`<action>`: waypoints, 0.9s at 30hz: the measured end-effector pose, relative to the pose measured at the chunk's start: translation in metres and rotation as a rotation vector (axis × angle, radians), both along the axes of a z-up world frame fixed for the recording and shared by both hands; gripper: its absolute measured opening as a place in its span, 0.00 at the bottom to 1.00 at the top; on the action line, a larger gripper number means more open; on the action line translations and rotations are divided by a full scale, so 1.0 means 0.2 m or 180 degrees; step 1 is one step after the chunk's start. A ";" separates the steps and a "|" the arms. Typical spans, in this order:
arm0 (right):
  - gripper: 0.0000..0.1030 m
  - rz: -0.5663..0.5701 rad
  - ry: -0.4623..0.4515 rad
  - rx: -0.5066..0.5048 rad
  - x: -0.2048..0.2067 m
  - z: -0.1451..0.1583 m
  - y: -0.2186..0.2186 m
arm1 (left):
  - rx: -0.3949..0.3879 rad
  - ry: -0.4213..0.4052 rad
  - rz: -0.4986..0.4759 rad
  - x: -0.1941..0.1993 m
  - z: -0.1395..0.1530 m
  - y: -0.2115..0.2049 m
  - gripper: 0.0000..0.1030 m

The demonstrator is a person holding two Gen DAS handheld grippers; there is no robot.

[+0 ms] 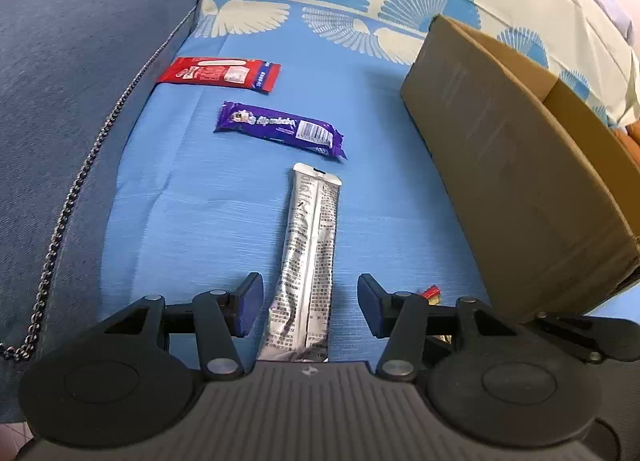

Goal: Organize snacks
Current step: 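Grasp the silver wafer stick with the left gripper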

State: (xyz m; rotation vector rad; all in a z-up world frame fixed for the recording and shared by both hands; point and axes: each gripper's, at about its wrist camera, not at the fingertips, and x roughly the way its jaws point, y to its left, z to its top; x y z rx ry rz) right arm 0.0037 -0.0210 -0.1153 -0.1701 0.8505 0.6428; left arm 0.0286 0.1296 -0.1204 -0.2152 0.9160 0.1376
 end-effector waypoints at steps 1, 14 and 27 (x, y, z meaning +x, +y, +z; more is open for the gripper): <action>0.18 0.0001 -0.0002 -0.0002 0.00 0.00 0.00 | 0.0003 0.0008 0.0006 0.01 -0.01 0.00 0.56; 0.18 0.0013 -0.0030 -0.0024 -0.01 0.00 0.00 | 0.0212 -0.0114 -0.0007 0.04 -0.04 -0.06 0.36; 0.18 -0.0066 -0.0173 0.0011 -0.04 0.02 -0.01 | 0.0148 -0.0324 -0.0097 0.00 0.01 -0.07 0.21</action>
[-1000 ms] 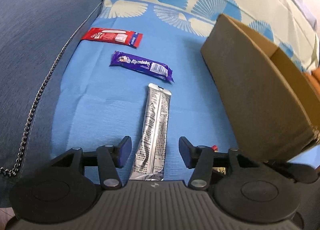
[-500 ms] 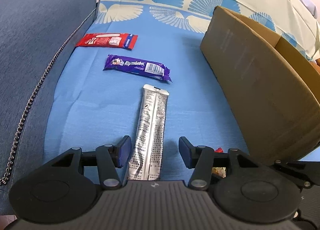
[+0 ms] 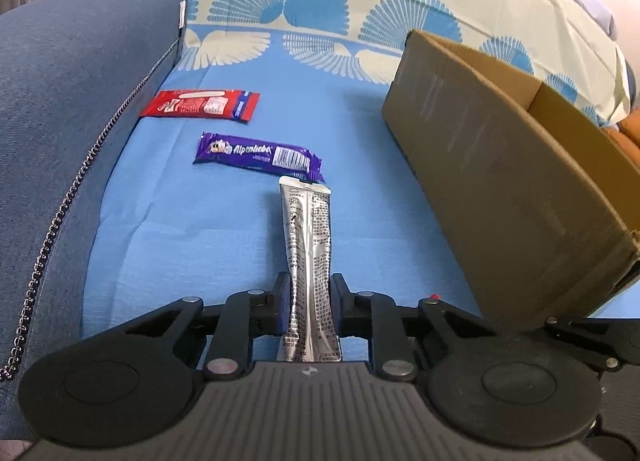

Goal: Organize snacks
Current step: 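Grasp the silver wafer stick with the left gripper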

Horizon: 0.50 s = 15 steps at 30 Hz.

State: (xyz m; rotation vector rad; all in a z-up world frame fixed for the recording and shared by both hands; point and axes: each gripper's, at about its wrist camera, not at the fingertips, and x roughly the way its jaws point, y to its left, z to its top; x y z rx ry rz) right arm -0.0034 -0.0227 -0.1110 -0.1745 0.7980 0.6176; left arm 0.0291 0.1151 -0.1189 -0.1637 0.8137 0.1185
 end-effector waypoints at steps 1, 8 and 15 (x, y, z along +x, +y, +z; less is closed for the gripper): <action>0.18 -0.0010 -0.0039 0.0034 0.00 0.01 -0.01 | -0.0020 -0.0021 -0.0001 0.00 0.01 0.00 0.21; 0.18 -0.0020 -0.0173 0.0112 -0.04 0.06 -0.02 | -0.0172 -0.0174 -0.0037 -0.04 0.05 0.02 0.21; 0.18 -0.0024 -0.0259 0.0151 -0.07 0.10 -0.03 | -0.0230 -0.0222 -0.0049 -0.05 0.07 0.02 0.21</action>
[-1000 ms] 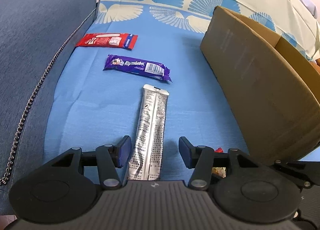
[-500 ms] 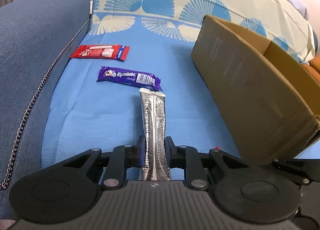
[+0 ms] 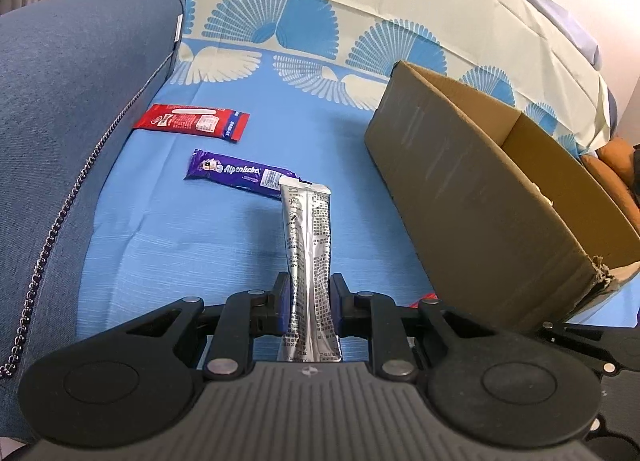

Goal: Organize snacks

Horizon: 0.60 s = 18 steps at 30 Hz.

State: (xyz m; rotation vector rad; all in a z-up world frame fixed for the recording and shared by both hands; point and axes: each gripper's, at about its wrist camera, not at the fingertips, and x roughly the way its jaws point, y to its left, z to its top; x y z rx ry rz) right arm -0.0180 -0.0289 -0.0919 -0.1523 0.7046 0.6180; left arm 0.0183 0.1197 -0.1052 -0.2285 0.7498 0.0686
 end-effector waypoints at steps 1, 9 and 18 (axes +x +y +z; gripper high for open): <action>0.18 -0.0002 -0.0010 0.0005 0.00 0.00 0.00 | -0.0002 -0.0005 -0.0002 0.00 0.00 0.00 0.21; 0.18 -0.0005 -0.0078 0.0039 -0.03 0.03 -0.01 | -0.0046 -0.0041 -0.0002 -0.01 0.00 0.01 0.21; 0.18 0.0010 -0.0116 0.0087 -0.05 0.05 -0.02 | -0.0135 -0.0082 0.0047 -0.02 0.01 0.04 0.21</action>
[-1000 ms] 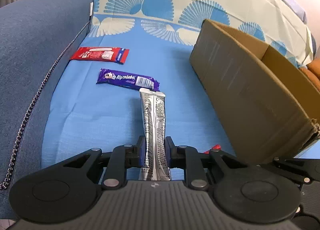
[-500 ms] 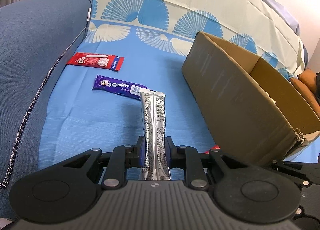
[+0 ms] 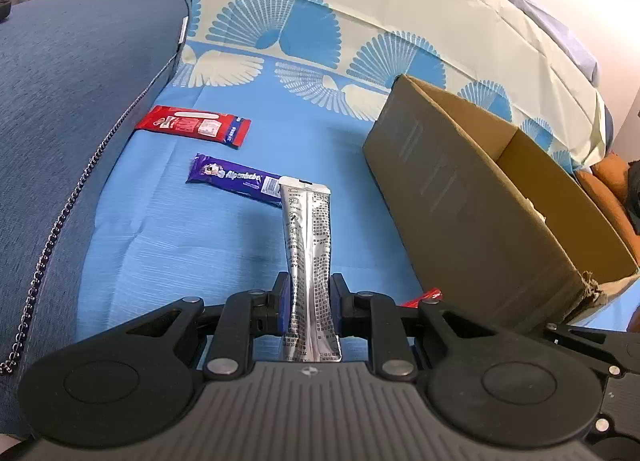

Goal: Organize snacks

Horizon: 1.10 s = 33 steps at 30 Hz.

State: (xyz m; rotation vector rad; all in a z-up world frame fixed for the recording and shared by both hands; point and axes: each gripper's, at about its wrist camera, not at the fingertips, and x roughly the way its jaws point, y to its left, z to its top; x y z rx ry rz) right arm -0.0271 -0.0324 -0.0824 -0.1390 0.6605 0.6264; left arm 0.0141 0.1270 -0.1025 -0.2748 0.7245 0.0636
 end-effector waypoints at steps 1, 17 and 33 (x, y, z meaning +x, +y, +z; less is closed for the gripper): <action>0.18 0.0002 -0.0006 0.0011 0.00 0.00 0.00 | -0.0013 -0.0005 0.0007 0.00 0.00 0.00 0.21; 0.18 0.0040 -0.0124 0.0240 0.03 0.10 -0.04 | -0.0151 -0.0081 0.0125 -0.02 0.02 0.03 0.21; 0.18 0.0038 -0.0316 0.0544 0.08 0.19 -0.10 | -0.0315 -0.0246 0.0284 -0.04 0.06 0.08 0.21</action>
